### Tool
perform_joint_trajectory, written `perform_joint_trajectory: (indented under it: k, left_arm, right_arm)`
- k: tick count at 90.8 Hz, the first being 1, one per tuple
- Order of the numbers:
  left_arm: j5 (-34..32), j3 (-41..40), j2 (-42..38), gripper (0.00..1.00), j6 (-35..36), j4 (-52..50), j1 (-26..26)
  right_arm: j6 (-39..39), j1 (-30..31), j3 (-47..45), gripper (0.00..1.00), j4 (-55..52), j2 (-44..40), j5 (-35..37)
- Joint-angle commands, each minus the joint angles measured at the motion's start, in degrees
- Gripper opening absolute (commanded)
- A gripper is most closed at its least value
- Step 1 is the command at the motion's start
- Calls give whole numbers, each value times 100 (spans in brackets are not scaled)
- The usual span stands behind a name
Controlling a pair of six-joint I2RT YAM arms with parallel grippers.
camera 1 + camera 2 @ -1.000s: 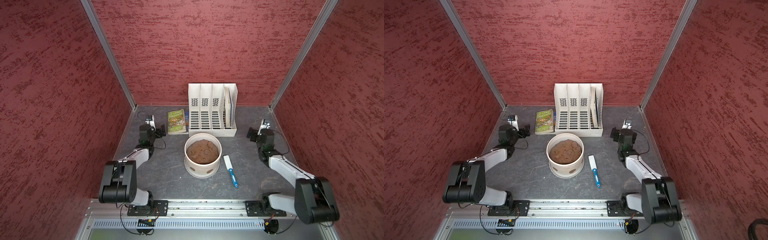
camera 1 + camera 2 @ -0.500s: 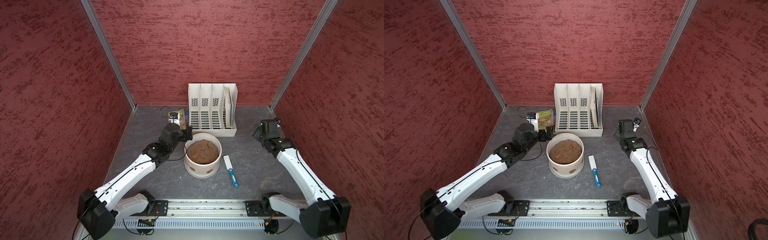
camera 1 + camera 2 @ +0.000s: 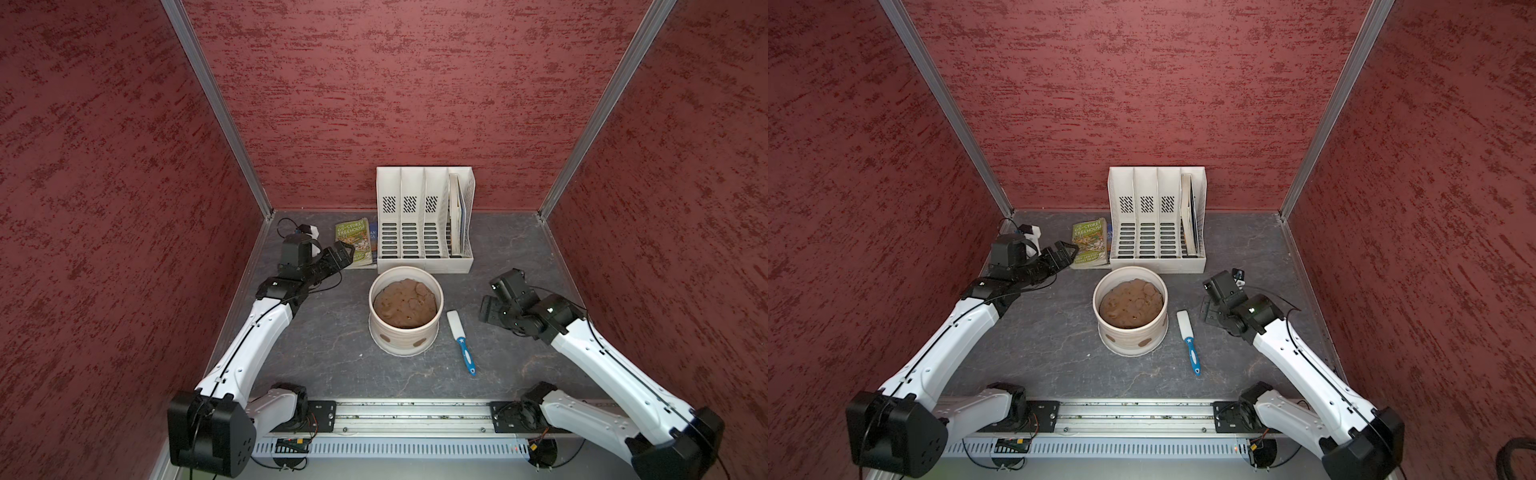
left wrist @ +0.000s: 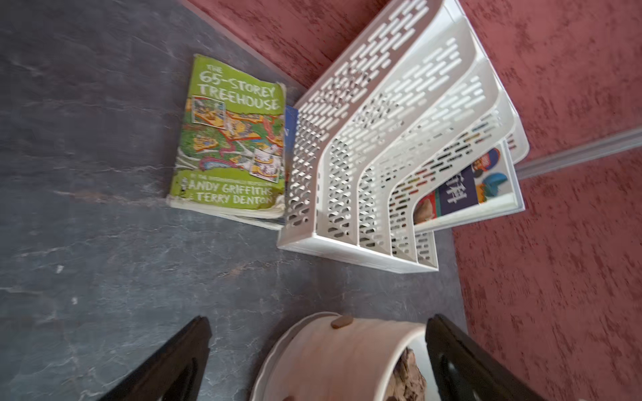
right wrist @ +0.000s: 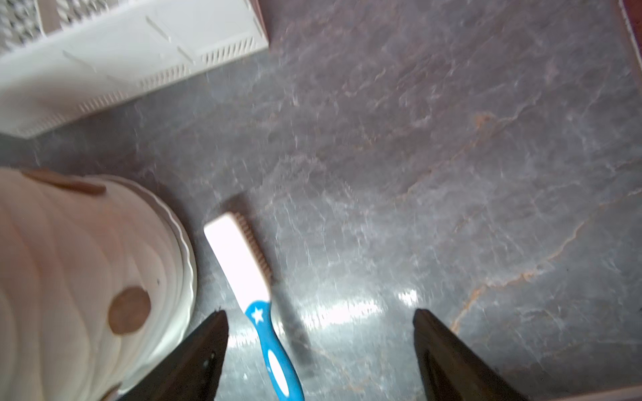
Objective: Scrub the dried mud off the ceramic pot
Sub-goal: Pick up the brush from the center of the board.
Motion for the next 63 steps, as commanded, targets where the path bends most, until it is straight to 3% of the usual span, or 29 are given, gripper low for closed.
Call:
perform_joint_trajectory:
  k: [1,15,32,63]
  left_arm:
    - [-308,107,-377,100,456,202,-625]
    - [-1077,819,-152,100,958,-534,-1297]
    - [-2255,1063,-139,100,1509,-731,-2267]
    - [-2179,696,-549,100,1058,-423,-2102]
  right_arm:
    - [393,513,-283,85,-532,-118,-61]
    - [714,1387,-390,83,-365,474,-242]
    - [799,1915,-561,77,317,1147,-489]
    - [1037,2234,-1026,66,1237,1799,-576]
